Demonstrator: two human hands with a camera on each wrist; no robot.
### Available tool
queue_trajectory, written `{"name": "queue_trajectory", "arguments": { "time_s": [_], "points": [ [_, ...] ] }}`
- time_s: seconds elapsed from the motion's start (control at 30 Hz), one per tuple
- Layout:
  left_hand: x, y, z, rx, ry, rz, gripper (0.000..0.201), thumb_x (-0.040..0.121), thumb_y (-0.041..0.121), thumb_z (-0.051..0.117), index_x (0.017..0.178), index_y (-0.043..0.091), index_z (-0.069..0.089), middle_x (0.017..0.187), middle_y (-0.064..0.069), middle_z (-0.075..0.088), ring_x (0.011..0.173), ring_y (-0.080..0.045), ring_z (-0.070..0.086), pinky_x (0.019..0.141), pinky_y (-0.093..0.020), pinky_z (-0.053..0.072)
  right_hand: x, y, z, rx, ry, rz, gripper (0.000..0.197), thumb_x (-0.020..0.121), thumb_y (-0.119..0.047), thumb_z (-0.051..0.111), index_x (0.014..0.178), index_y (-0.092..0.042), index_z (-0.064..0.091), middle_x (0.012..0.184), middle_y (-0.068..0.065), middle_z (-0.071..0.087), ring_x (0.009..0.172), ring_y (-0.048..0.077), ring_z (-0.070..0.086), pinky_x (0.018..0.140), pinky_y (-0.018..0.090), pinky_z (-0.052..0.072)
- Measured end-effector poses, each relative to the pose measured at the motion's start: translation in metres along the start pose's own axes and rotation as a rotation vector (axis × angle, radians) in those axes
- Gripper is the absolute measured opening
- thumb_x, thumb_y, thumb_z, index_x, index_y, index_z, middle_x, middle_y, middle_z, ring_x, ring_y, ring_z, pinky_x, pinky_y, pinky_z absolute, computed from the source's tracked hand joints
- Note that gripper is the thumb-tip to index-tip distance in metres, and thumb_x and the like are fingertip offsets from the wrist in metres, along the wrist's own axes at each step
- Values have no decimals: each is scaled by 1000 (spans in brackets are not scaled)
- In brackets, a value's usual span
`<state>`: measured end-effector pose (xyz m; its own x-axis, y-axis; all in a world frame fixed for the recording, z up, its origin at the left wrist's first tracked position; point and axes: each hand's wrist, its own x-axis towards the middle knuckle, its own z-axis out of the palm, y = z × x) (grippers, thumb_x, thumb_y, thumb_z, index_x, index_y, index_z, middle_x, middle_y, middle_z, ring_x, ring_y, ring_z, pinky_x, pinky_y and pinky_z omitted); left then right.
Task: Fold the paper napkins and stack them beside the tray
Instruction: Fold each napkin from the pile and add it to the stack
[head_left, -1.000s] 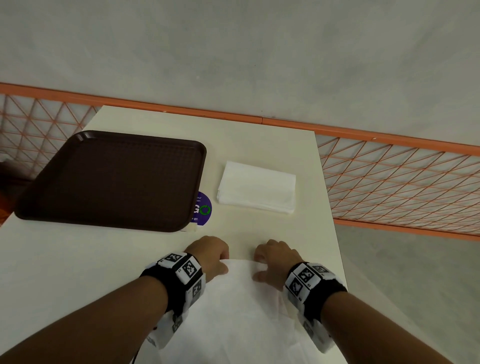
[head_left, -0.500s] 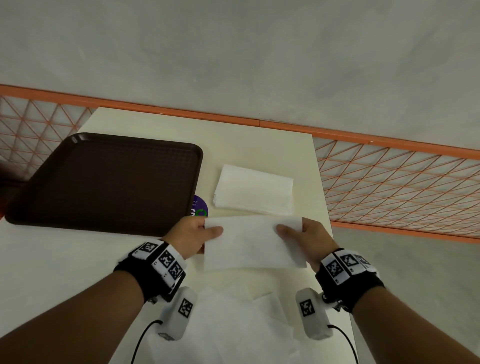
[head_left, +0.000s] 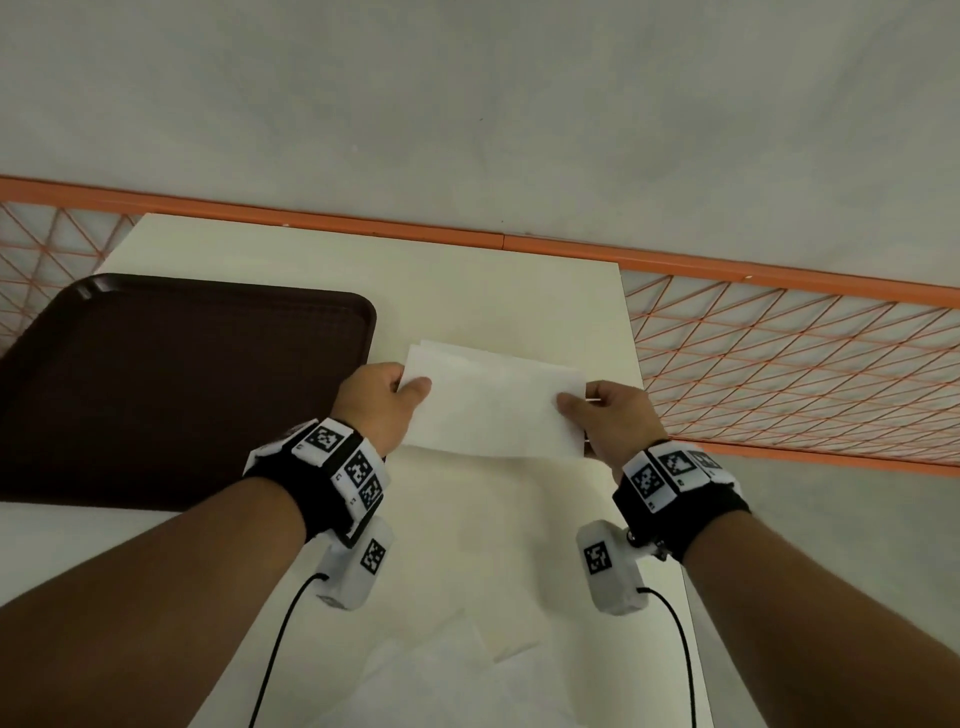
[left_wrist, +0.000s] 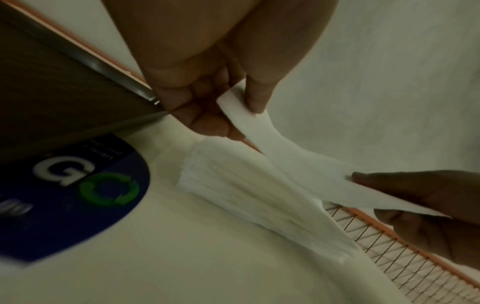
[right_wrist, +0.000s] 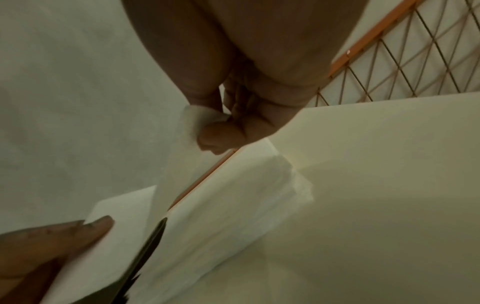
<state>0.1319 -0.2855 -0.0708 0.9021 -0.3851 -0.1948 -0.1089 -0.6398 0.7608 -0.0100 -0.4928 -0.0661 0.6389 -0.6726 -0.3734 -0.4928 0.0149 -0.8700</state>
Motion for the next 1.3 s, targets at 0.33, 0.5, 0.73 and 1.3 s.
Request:
{"name": "queue_trajectory", "arguments": {
  "time_s": [0.33, 0.5, 0.73, 1.3],
  "points": [
    [54, 11, 20, 361, 33, 8, 47, 90, 34, 60, 58, 14, 33, 59, -1, 40, 62, -25, 42, 55, -29, 29, 53, -2, 2, -372, 123, -15, 21, 82, -35, 72, 79, -16, 62, 61, 6, 69, 60, 22, 69, 71, 38, 60],
    [59, 3, 26, 478, -14, -102, 34, 89, 42, 59, 75, 12, 51, 81, -5, 57, 72, -25, 55, 57, -29, 37, 62, 9, 6, -496, 123, 36, 25, 78, -42, 74, 75, -25, 57, 83, 3, 70, 80, 25, 69, 76, 34, 55],
    [36, 11, 10, 461, 34, -61, 47, 91, 46, 55, 125, 13, 53, 125, -8, 55, 109, -31, 58, 87, -43, 49, 29, 1, 1, -623, 147, -34, 33, 84, -49, 66, 101, -21, 57, 88, -6, 61, 83, 18, 56, 73, 29, 43],
    [-163, -46, -13, 629, -620, 1, 39, 76, 47, 72, 108, 26, 61, 111, 5, 62, 98, -16, 60, 90, -33, 50, -197, 73, 67, -1011, -460, -116, 53, 83, -48, 66, 123, -19, 44, 119, 2, 57, 108, 25, 57, 89, 35, 47]
  ]
}}
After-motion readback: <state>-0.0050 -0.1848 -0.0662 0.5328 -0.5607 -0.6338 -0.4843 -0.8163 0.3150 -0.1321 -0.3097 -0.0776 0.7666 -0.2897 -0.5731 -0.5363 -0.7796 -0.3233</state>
